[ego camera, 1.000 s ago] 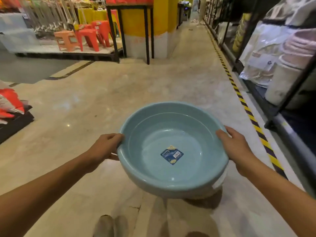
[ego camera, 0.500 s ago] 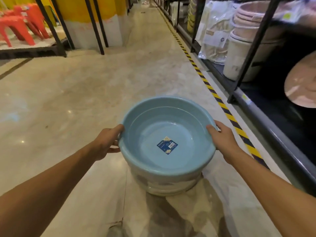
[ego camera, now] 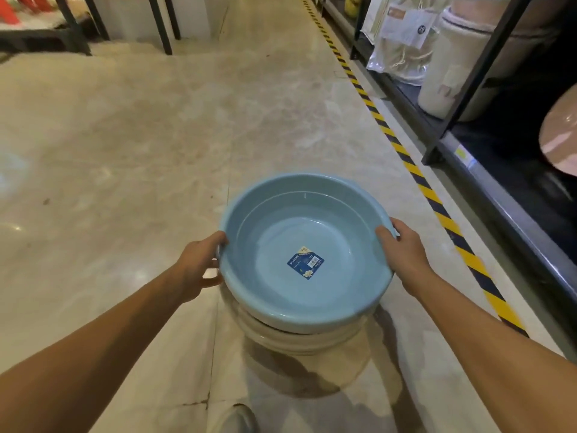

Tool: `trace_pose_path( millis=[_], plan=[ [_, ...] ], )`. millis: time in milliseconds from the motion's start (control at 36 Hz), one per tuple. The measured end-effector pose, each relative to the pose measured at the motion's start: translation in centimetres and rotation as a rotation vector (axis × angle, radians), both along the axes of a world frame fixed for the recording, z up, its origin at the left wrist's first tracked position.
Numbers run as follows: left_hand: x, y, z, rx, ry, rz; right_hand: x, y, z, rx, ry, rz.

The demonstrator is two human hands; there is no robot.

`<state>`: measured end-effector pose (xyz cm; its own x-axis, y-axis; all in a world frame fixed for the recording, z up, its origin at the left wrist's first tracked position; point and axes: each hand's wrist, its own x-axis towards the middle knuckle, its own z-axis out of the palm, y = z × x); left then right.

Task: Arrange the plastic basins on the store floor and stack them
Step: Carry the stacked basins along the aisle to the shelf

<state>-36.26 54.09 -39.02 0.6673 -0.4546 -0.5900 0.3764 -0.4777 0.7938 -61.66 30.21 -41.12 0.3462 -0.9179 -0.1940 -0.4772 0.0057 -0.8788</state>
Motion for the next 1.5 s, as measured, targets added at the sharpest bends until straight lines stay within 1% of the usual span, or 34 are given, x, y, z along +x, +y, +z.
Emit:
trace_pose_path(
  millis=[167,278,528,778,861,972,1028,1083,1139,1167,1278,1389,1500],
  plan=[
    [0.1,-0.2,-1.3,0.041,-0.011,0.004,0.5,0.1,-2.6,0.023,-0.011,-0.003],
    [0.0,-0.3,-1.9,0.076,-0.035,-0.035,0.1,0.7,-3.8,0.013,-0.03,-0.033],
    [0.1,-0.7,-1.7,0.152,-0.09,-0.081,0.6,1.1,-4.2,-0.035,-0.002,-0.045],
    [-0.1,-1.1,-2.0,0.222,-0.162,-0.111,0.2,0.8,-4.0,-0.112,0.046,0.001],
    [-0.3,-1.1,-2.4,0.182,-0.198,-0.059,0.0,0.5,-4.1,-0.02,-0.002,-0.009],
    [0.1,-0.7,-3.5,0.126,-0.207,0.083,-1.1,0.0,-4.8,0.136,-0.113,-0.101],
    [0.7,-0.3,-3.8,0.095,-0.149,0.138,-1.8,-0.2,-5.2,0.212,-0.138,-0.12],
    [1.3,0.1,-4.0,0.006,-0.012,0.169,-2.4,-0.5,-5.7,0.31,-0.143,-0.123],
    [1.6,0.5,-4.1,-0.067,0.066,0.141,-2.9,-0.6,-6.0,0.413,-0.192,-0.104],
    [1.5,0.6,-4.2,-0.084,0.055,0.099,-3.1,-0.5,-6.2,0.435,-0.22,-0.079],
    [0.1,0.1,-4.6,-0.104,-0.077,-0.076,-3.0,0.0,-6.4,0.413,-0.294,0.047],
    [0.2,0.0,-5.9,-0.089,-0.084,-0.141,-2.1,0.6,-6.9,0.426,-0.332,0.134],
    [0.0,0.1,-6.5,-0.19,-0.091,-0.222,-2.0,0.7,-7.8,0.393,-0.403,0.133]
  ],
)
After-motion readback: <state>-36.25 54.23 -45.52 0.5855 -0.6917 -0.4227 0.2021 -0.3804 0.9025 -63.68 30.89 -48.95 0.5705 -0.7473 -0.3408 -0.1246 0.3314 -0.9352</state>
